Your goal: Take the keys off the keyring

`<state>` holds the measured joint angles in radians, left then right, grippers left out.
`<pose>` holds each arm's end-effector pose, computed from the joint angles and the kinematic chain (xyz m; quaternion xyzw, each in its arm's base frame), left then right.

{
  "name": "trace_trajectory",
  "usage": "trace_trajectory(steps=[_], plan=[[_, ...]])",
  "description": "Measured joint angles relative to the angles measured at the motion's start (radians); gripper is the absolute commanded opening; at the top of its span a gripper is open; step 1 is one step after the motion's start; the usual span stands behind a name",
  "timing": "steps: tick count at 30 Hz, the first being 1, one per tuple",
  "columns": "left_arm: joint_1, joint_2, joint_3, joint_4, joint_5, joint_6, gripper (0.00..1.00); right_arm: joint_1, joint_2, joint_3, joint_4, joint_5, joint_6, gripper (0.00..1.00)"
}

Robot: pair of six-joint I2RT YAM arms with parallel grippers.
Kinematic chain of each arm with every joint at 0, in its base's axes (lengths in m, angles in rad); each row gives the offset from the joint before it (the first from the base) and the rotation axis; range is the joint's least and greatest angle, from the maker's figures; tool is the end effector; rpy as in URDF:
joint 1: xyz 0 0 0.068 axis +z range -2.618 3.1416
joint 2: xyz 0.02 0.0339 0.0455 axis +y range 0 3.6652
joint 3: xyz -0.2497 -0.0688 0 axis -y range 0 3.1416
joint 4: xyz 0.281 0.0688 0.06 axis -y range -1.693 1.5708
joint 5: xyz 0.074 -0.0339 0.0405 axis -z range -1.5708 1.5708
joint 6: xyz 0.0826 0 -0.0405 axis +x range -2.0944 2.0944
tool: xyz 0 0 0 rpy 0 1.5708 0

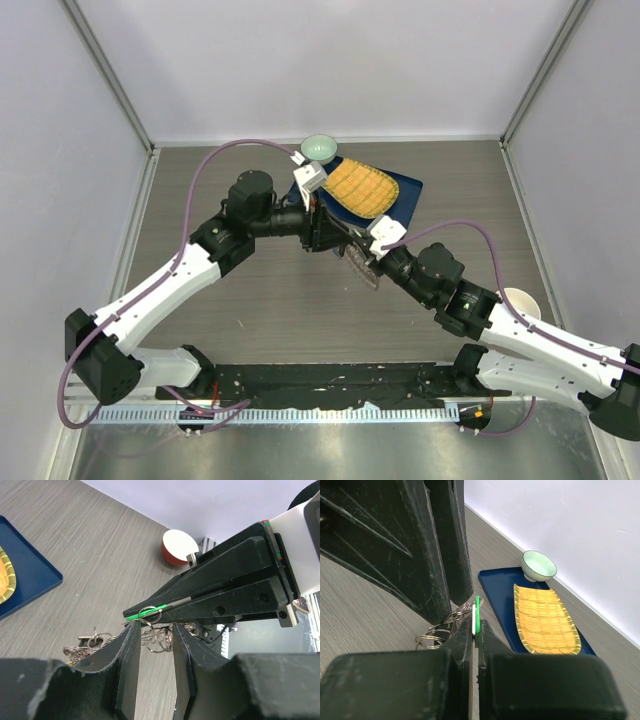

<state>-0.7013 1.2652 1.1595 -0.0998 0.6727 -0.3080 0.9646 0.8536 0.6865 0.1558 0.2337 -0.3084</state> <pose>0.2467 -0.2757 0.3534 0.3473 0.6776 -0.5121 0.3975 0.1851 0.2334 0.3124 -0.3539 0.6167 0.1465 0.6878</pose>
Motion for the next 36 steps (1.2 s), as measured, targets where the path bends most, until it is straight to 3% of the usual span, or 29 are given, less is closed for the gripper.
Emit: trace_trajectory(steps=[17,20,24,30,36], plan=[[-0.006,0.032,-0.004,0.013,0.007,-0.004,0.27,0.000,0.000,0.000,0.000,-0.003,0.005,0.01],[-0.006,0.039,-0.004,0.013,0.011,-0.004,0.20,0.000,0.000,0.000,-0.003,-0.003,0.005,0.01],[-0.004,0.047,-0.004,0.012,0.028,-0.004,0.00,0.000,0.000,0.000,-0.007,0.002,0.005,0.01],[-0.004,0.050,-0.006,0.019,0.054,-0.005,0.00,-0.002,0.000,0.000,-0.006,0.008,0.005,0.01],[-0.003,0.007,-0.078,0.134,0.081,-0.030,0.00,-0.002,-0.014,-0.002,-0.006,0.017,0.006,0.01]])
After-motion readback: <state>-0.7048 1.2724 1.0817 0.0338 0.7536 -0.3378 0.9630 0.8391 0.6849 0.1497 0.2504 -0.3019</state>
